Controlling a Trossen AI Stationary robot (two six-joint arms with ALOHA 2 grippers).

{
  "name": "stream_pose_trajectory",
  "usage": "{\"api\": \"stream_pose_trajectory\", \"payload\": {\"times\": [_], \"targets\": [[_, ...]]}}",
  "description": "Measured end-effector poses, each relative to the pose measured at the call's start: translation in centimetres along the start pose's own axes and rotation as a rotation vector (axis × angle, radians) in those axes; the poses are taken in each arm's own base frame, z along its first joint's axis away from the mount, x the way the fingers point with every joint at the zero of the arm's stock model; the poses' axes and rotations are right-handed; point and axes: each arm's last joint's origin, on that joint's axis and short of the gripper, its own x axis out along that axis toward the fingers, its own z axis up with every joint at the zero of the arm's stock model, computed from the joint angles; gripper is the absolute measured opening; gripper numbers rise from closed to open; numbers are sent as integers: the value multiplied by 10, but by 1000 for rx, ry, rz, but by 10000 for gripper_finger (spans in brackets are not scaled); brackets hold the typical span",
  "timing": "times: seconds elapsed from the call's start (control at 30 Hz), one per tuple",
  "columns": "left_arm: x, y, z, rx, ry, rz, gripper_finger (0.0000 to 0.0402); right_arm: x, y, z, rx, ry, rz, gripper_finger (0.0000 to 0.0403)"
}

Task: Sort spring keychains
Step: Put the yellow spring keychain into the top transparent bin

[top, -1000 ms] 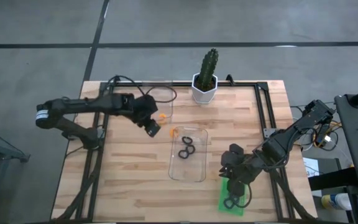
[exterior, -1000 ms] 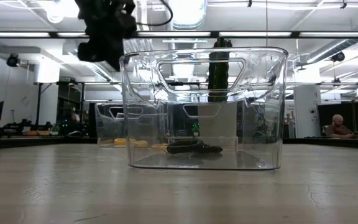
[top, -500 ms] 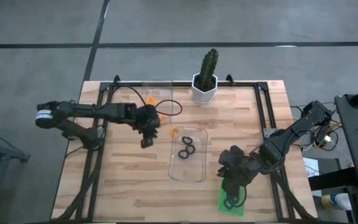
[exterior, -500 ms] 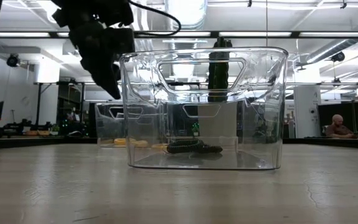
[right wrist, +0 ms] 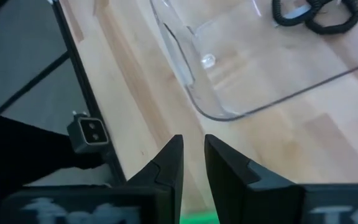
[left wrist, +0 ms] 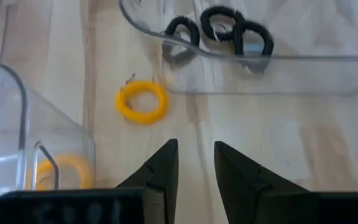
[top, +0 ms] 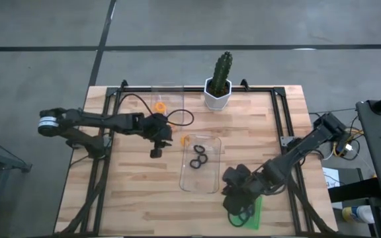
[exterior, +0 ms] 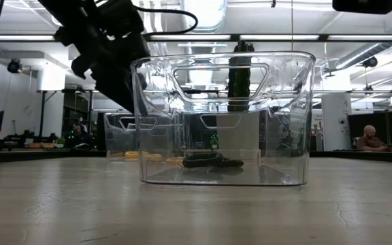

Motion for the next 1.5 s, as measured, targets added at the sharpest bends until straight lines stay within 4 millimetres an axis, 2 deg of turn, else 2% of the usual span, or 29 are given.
{"api": "stream_pose_trajectory", "payload": {"times": [0.13, 0.4, 0.73, 0.97, 1.5], "targets": [[5, 1, 0, 74, 6, 0, 96, 7, 5, 0, 76, -8, 25, 59], [30, 8, 1, 166, 32, 121, 92, 3, 6, 2, 160, -19, 57, 56], [56, 12, -1, 206, 47, 154, 6, 2, 7, 2, 204, -17, 63, 52], [62, 14, 4, 218, -12, 176, 1, 2, 7, 2, 203, -12, 67, 52], [85, 16, 0, 227, -18, 175, 0, 2, 7, 2, 208, -12, 66, 52]]}}
